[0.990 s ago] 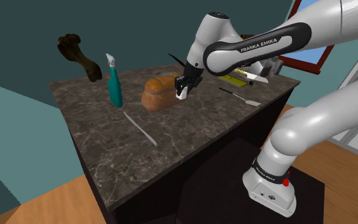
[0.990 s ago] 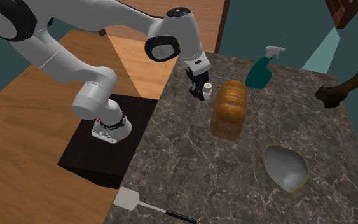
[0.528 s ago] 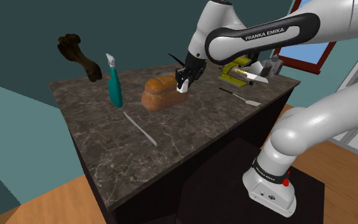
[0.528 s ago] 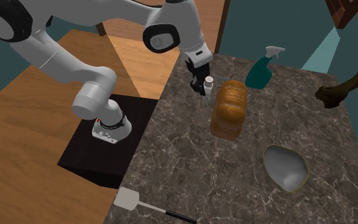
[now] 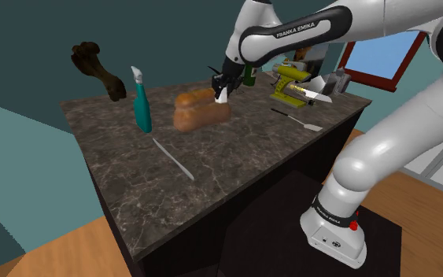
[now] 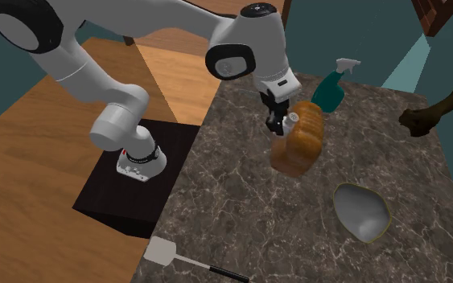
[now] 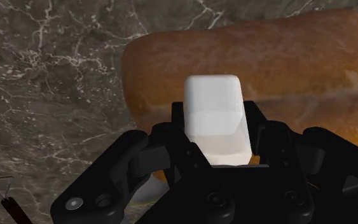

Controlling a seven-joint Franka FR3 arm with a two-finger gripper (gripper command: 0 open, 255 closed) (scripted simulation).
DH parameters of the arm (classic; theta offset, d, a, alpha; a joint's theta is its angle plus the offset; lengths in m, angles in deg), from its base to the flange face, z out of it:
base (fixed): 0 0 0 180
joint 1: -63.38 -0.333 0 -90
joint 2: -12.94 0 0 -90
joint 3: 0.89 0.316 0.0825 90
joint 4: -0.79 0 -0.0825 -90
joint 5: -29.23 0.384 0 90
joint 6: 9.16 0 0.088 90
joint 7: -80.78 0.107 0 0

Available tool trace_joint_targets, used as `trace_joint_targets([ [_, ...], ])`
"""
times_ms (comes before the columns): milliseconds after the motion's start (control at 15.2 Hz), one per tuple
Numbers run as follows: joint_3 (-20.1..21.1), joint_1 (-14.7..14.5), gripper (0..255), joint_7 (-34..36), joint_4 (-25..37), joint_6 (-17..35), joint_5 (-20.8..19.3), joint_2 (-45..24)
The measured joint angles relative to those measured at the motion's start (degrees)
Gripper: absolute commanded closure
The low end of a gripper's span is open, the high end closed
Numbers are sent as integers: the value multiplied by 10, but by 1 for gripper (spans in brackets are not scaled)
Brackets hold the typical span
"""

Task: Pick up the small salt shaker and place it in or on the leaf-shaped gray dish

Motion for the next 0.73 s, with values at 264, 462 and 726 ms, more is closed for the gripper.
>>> trace_joint_targets([
  [264,-20,16,255,-29,64,13,-7,-74],
  [462,-30,24,255,-48,125,9,-8,-128],
  [726,-45,37,255,-79,220,2,-6,-211],
])
